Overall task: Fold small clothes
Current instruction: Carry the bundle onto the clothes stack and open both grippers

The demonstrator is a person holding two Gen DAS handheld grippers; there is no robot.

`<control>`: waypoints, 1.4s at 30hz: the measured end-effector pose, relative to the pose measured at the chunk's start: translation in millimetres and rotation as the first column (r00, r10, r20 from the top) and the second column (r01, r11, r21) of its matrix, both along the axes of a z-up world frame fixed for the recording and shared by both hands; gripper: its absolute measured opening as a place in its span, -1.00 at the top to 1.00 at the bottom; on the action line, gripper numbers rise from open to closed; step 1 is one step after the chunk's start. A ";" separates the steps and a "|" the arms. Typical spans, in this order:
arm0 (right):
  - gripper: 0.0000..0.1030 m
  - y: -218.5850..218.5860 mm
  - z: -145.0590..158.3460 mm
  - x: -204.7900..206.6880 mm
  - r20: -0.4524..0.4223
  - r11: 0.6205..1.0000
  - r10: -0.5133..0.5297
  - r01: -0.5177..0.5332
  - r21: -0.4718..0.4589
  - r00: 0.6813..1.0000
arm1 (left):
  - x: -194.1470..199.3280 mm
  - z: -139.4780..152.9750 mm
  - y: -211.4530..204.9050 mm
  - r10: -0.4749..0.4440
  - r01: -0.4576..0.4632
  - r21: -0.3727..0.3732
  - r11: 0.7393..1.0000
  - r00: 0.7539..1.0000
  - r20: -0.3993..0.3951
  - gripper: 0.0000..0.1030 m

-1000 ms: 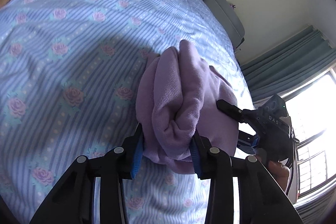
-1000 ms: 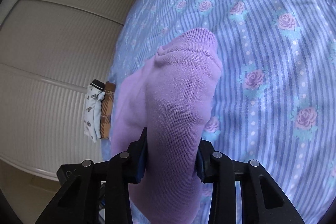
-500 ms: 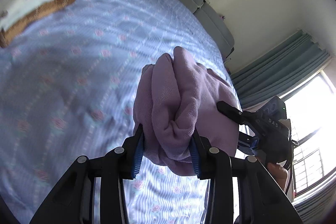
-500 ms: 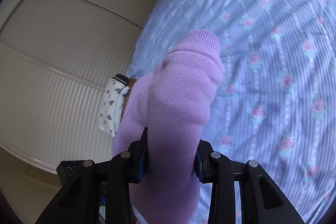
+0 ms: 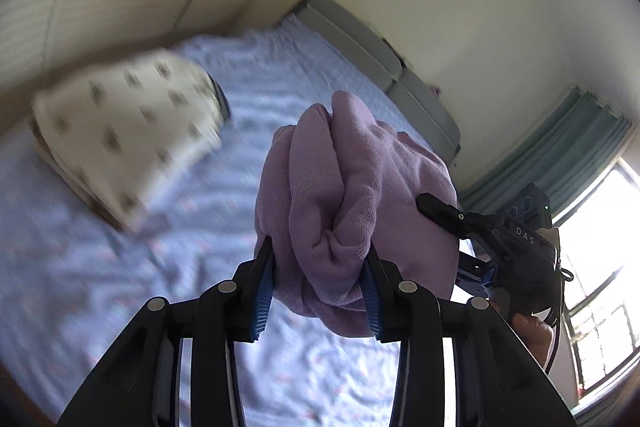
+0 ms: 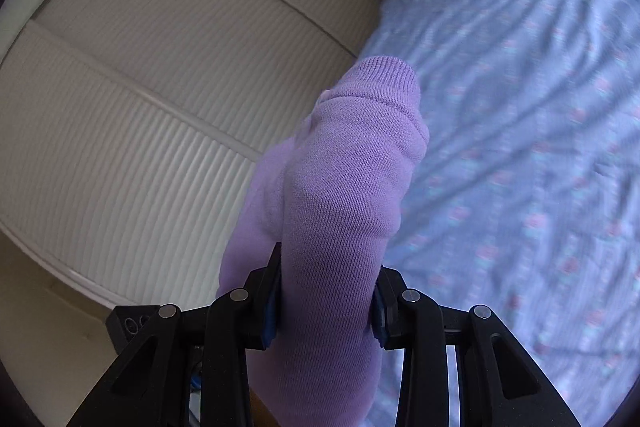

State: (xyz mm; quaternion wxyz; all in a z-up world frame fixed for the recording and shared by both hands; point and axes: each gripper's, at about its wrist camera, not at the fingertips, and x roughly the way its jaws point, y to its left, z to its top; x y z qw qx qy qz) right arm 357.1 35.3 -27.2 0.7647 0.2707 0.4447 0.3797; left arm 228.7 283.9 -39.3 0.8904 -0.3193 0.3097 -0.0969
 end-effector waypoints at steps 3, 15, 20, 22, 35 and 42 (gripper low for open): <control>0.28 55.3 13.4 14.6 0.025 0.999 0.029 -0.030 0.022 0.999 | 6.4 19.2 43.8 0.044 -0.044 0.032 0.999 0.999 0.017 0.26; 0.29 196.8 -6.7 76.0 0.023 0.997 0.043 -0.045 0.061 0.999 | 72.3 7.1 179.7 0.122 -0.121 0.119 0.986 0.993 -0.001 0.26; 0.29 215.9 -57.1 96.8 -0.052 1.000 0.015 -0.014 0.021 0.999 | 99.4 -51.6 197.6 0.132 -0.124 0.097 0.988 0.987 -0.088 0.25; 0.29 217.0 -80.4 98.8 -0.083 1.000 -0.001 0.000 -0.015 0.997 | 107.5 -76.9 200.6 0.135 -0.126 0.081 0.989 0.983 -0.123 0.24; -0.49 201.8 -65.7 82.2 0.042 0.989 -0.020 0.026 -0.147 0.999 | 96.0 -75.9 195.7 0.196 -0.186 0.104 0.977 0.977 -0.087 -0.30; -0.59 167.7 -23.6 42.8 0.124 0.982 -0.029 0.052 -0.183 0.992 | 50.9 -31.2 169.3 0.216 -0.206 0.167 0.964 0.975 -0.048 -0.46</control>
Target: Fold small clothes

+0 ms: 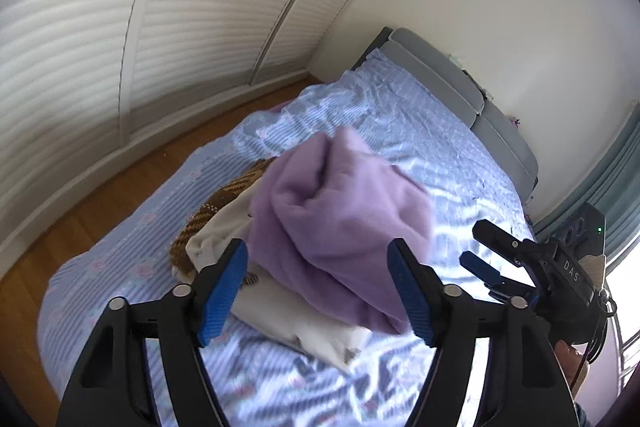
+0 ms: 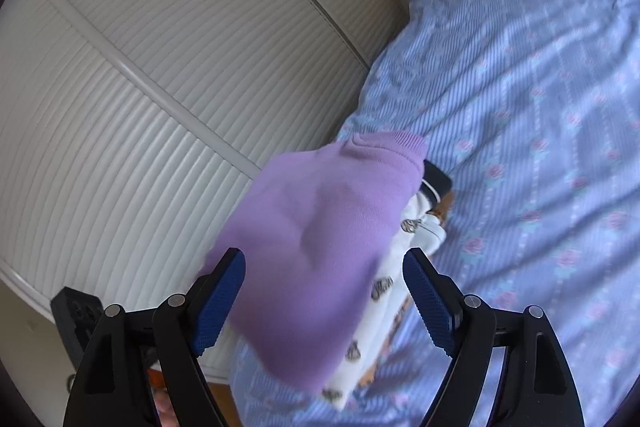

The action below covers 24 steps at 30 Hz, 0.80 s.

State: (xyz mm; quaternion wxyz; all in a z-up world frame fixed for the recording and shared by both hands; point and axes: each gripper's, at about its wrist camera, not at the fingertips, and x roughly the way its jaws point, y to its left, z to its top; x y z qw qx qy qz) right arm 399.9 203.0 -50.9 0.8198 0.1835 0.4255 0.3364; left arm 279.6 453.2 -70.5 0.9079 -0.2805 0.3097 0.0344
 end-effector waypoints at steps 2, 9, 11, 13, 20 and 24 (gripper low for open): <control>-0.59 -11.2 15.5 -16.6 0.030 1.000 -0.002 0.003 -0.019 1.000 | -18.1 16.7 -14.8 0.002 -0.003 0.034 0.999 1.000 0.024 -0.55; -0.59 -85.8 71.1 -106.4 0.195 0.993 -0.032 0.054 -0.109 0.980 | -88.8 70.4 -97.9 -0.046 0.035 0.135 0.990 0.996 0.081 -0.70; -0.59 -115.3 81.9 -133.0 0.231 0.990 -0.050 0.079 -0.118 0.972 | -107.9 82.2 -128.6 -0.067 0.052 0.167 0.985 0.994 0.087 -0.75; -0.59 -147.8 94.5 -162.2 0.267 0.983 -0.077 0.119 -0.142 0.961 | -126.0 90.8 -160.8 -0.093 0.073 0.194 0.978 0.991 0.093 -0.77; -0.59 -267.1 116.6 -264.2 0.411 0.916 -0.202 0.320 -0.241 0.889 | -178.9 103.6 -273.7 -0.181 0.146 0.294 0.944 0.979 0.095 -0.85; -0.65 -329.9 119.4 -316.2 0.449 0.850 -0.294 0.445 -0.280 0.844 | -204.7 104.3 -335.0 -0.229 0.174 0.376 0.910 0.968 0.105 -0.94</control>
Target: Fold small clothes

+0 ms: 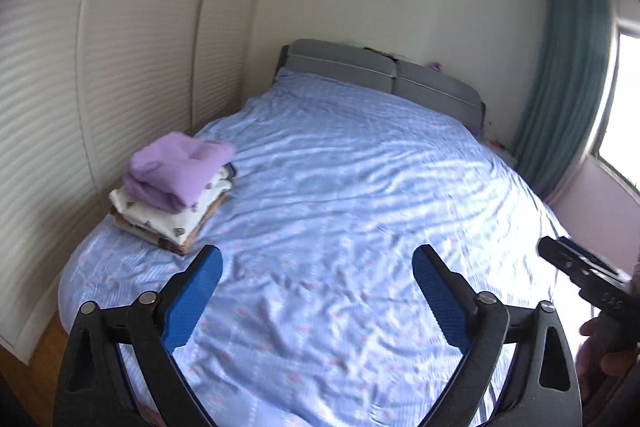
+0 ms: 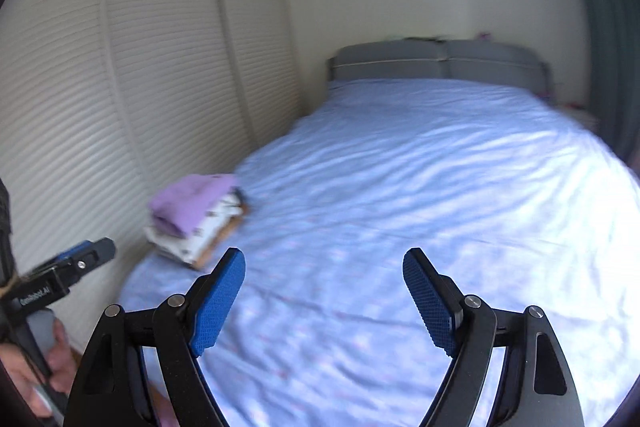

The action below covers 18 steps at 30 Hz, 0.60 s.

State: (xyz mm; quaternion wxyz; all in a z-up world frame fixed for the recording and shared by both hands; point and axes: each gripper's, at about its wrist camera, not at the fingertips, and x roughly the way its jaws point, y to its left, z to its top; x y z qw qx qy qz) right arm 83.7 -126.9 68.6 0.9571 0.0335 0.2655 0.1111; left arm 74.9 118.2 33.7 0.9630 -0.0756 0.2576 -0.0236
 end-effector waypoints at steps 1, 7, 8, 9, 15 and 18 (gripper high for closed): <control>-0.67 -14.0 -0.7 -11.2 -0.004 0.999 -0.038 0.038 -0.015 0.999 | -5.0 0.7 -11.9 -0.007 0.007 0.021 1.000 1.000 0.008 -0.96; -0.68 -70.7 -1.4 -61.6 0.010 0.983 -0.173 0.174 -0.060 0.985 | -33.3 4.5 -66.7 -0.067 0.065 0.073 0.995 0.997 0.025 -0.98; -0.68 -76.7 -1.1 -67.0 0.014 0.980 -0.187 0.187 -0.064 0.982 | -37.0 5.0 -72.7 -0.072 0.070 0.079 0.994 0.997 0.023 -0.99; -0.68 -83.6 -0.1 -73.9 0.019 0.976 -0.205 0.206 -0.071 0.978 | -41.6 5.4 -79.7 -0.073 0.071 0.091 0.993 0.997 0.021 -1.00; -0.77 -103.3 4.4 -109.4 0.091 0.951 -0.282 0.291 -0.108 0.955 | -64.7 0.2 -103.4 -0.054 0.052 0.189 0.981 0.998 0.008 -1.00; -0.78 -103.2 7.4 -120.5 0.110 0.945 -0.291 0.304 -0.123 0.950 | -74.4 -3.4 -105.0 -0.024 0.023 0.212 0.977 1.000 0.000 -1.00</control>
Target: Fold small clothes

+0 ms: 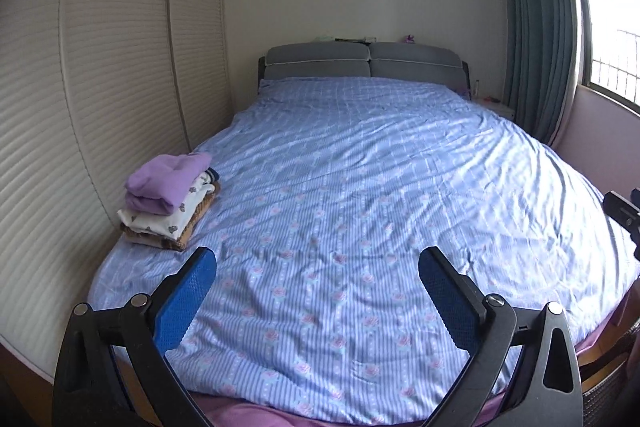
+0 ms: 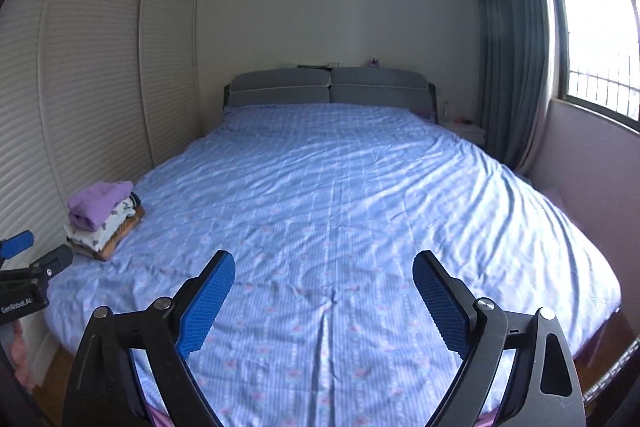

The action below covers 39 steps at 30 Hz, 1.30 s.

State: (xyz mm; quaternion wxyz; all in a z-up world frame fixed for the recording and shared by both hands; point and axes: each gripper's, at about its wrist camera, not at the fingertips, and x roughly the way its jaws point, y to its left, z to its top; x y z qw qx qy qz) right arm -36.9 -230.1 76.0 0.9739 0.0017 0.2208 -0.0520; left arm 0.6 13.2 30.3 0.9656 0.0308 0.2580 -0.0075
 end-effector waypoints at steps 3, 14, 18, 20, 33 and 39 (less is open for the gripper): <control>-0.81 -0.6 0.8 -10.2 0.003 1.000 -0.003 0.003 0.000 1.000 | -8.4 -4.2 0.4 0.033 -0.033 0.018 0.999 0.999 -0.002 -1.00; -0.86 -1.8 -17.0 -26.8 -0.038 1.000 -0.022 0.022 -0.012 0.999 | -22.9 -23.2 -0.6 0.030 -0.029 0.017 0.999 0.998 -0.058 -1.00; -0.86 -5.6 -19.0 -26.6 -0.047 1.000 -0.029 0.029 -0.005 0.998 | -22.6 -24.2 -0.5 0.027 -0.027 0.010 1.000 0.998 -0.064 -1.00; -0.86 -5.9 -19.1 -26.4 -0.047 1.000 -0.028 0.028 -0.004 0.998 | -23.0 -24.6 -0.2 0.030 -0.029 0.008 1.000 0.998 -0.063 -1.00; -0.86 -3.9 -19.7 -26.1 -0.047 1.000 -0.024 0.024 -0.001 0.999 | -21.5 -22.7 3.2 0.032 -0.031 0.008 0.999 0.998 -0.063 -1.00; -0.86 -7.3 -20.9 -25.4 -0.050 1.000 -0.024 0.024 0.005 0.998 | -20.6 -22.7 3.7 0.025 -0.024 0.010 1.000 0.997 -0.068 -1.00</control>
